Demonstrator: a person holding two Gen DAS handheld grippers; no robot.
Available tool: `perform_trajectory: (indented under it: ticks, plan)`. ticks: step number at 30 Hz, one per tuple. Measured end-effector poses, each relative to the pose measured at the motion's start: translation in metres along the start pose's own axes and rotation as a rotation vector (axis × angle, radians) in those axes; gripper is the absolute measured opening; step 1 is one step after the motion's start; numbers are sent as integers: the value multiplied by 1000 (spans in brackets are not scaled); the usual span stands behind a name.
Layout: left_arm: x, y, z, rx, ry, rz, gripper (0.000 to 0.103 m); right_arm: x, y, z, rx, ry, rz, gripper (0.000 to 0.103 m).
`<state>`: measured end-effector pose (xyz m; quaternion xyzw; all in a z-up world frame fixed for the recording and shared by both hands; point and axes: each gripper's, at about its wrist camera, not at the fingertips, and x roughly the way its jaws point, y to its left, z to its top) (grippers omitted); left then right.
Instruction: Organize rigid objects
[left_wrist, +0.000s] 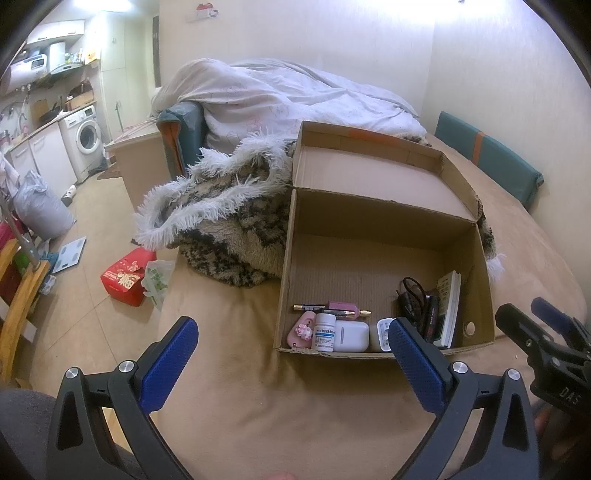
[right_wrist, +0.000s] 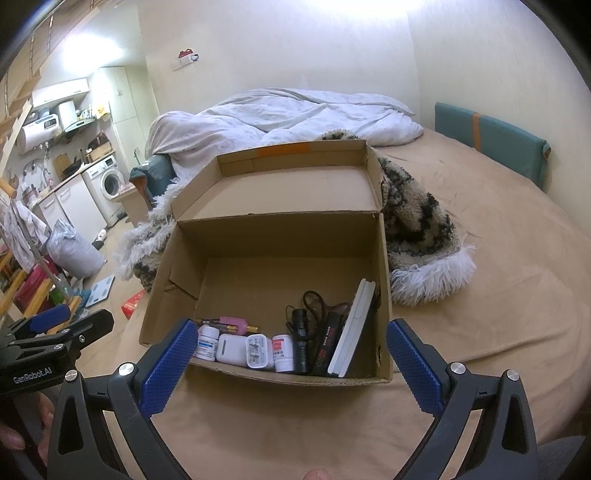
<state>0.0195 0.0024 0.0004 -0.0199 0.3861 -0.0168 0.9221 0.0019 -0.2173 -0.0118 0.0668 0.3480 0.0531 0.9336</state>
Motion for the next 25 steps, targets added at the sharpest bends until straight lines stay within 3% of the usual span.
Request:
perform_trajectory:
  ticks: [25]
  plan:
    - [1, -2, -3, -4, 4, -3, 103, 0, -1, 0, 2, -1, 2, 103]
